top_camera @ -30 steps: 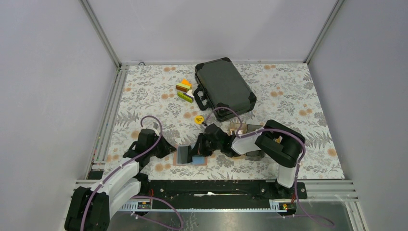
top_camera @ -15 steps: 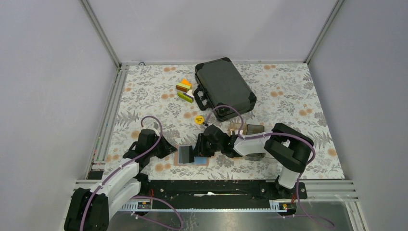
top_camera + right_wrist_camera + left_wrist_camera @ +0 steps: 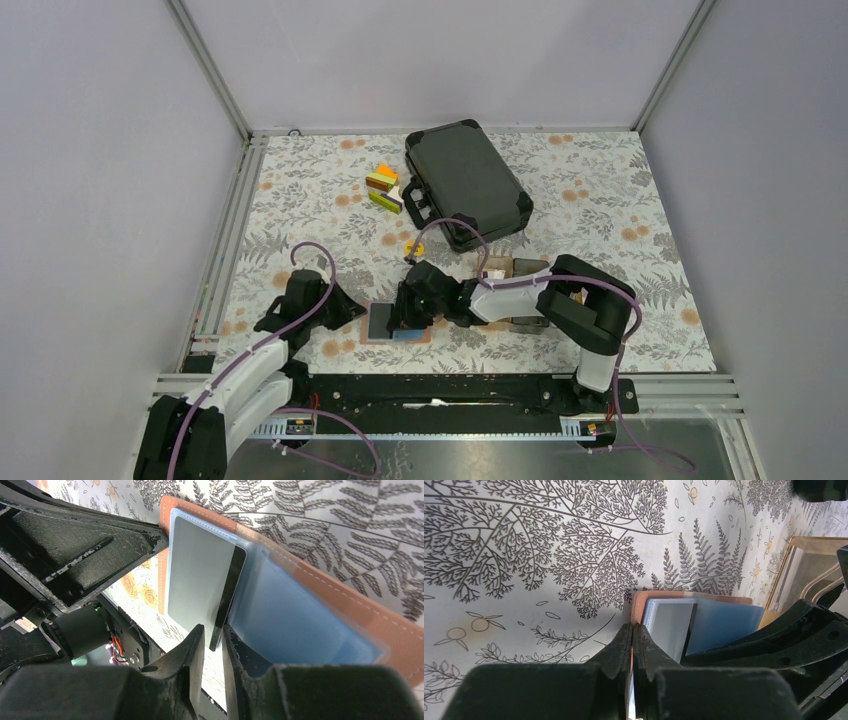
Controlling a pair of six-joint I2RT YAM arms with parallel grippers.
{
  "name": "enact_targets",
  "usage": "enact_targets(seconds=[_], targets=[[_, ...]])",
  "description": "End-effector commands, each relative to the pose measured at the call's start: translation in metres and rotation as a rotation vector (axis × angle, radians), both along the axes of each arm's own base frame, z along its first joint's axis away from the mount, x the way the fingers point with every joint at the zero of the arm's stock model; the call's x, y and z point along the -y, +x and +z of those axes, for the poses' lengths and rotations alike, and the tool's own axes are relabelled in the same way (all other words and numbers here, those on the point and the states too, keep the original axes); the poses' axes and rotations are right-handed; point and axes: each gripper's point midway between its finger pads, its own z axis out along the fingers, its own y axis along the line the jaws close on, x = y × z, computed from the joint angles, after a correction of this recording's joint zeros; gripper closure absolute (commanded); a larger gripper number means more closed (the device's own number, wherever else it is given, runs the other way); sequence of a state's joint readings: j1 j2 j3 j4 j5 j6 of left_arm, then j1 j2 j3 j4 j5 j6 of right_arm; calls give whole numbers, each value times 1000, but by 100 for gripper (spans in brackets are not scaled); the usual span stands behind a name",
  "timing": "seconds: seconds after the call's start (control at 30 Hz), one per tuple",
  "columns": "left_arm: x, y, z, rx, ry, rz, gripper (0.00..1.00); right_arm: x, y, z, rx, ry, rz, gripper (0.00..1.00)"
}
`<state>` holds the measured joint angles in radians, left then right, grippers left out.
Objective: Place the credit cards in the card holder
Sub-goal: Insert the credit card into the card holder.
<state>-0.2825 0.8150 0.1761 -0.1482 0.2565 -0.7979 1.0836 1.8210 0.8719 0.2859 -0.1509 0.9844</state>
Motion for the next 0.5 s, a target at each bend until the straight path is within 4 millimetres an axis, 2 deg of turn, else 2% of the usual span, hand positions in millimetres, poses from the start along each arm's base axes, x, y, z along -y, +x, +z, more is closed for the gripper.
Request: enact_targets(seconds=[0.0, 0.13, 0.23, 0.37, 0.47], targets=[[1, 2, 3, 19, -16, 13, 100, -25, 7, 15, 42, 40, 25, 74], [0, 2, 4, 22, -17, 20, 100, -32, 11, 19, 54, 48, 29, 71], [-2, 3, 5, 26, -4, 24, 100, -27, 13, 24, 82, 26, 29, 66], [-7, 7, 8, 35, 14, 55, 100, -7, 18, 44, 164, -32, 37, 59], [-9, 10, 10, 43, 12, 83, 100, 20, 22, 58, 232, -137, 39, 51]])
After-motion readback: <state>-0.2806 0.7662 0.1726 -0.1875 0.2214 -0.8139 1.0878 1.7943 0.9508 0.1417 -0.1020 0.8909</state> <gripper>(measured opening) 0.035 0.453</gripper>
